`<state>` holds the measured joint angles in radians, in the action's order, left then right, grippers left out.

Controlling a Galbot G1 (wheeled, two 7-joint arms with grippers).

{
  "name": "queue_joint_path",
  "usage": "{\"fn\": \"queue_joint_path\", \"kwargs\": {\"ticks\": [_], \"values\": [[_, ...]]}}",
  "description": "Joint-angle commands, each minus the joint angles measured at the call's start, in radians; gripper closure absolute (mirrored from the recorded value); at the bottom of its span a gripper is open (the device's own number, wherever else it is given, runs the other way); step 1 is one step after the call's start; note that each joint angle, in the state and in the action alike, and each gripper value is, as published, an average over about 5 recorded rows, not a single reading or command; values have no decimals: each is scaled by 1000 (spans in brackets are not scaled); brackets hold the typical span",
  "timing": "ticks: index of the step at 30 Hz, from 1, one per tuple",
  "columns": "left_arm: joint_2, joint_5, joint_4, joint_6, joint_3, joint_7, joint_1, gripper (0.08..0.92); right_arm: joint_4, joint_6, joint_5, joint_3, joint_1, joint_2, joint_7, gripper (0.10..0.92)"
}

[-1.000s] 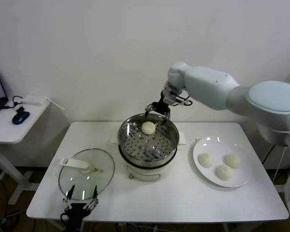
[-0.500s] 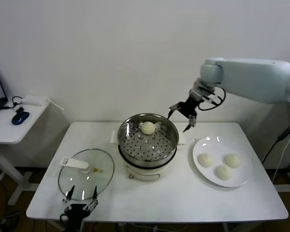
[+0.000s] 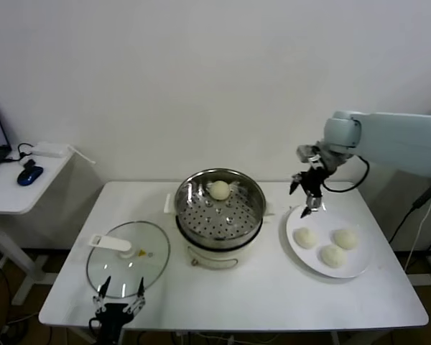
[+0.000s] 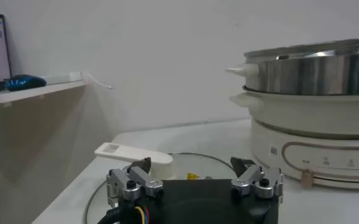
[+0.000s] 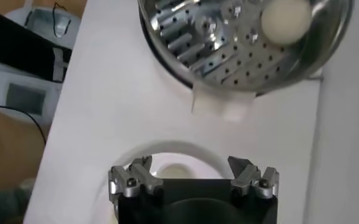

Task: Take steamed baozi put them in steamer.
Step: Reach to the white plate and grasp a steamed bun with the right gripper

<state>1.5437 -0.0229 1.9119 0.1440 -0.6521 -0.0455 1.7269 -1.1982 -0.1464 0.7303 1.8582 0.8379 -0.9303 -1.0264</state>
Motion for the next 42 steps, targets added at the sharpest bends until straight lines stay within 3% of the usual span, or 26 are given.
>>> {"fn": "queue_joint_path", "kwargs": {"ticks": [1, 16, 35, 38, 42], "values": [[2, 1, -6, 1, -3, 1, 0, 177, 47, -152, -119, -101, -175, 56, 1, 203], [5, -4, -18, 6, -10, 3, 2, 177, 209, -116, -319, -323, -441, 46, 32, 203], [5, -8, -20, 8, -18, 3, 5, 177, 313, -104, -367, -434, -552, 5, 60, 206], [4, -8, -19, 9, -18, 3, 5, 177, 317, -105, -369, -449, -557, 3, 62, 242], [4, -9, -18, 9, -16, 4, 4, 177, 308, -105, -366, -454, -552, 3, 58, 350]]}}
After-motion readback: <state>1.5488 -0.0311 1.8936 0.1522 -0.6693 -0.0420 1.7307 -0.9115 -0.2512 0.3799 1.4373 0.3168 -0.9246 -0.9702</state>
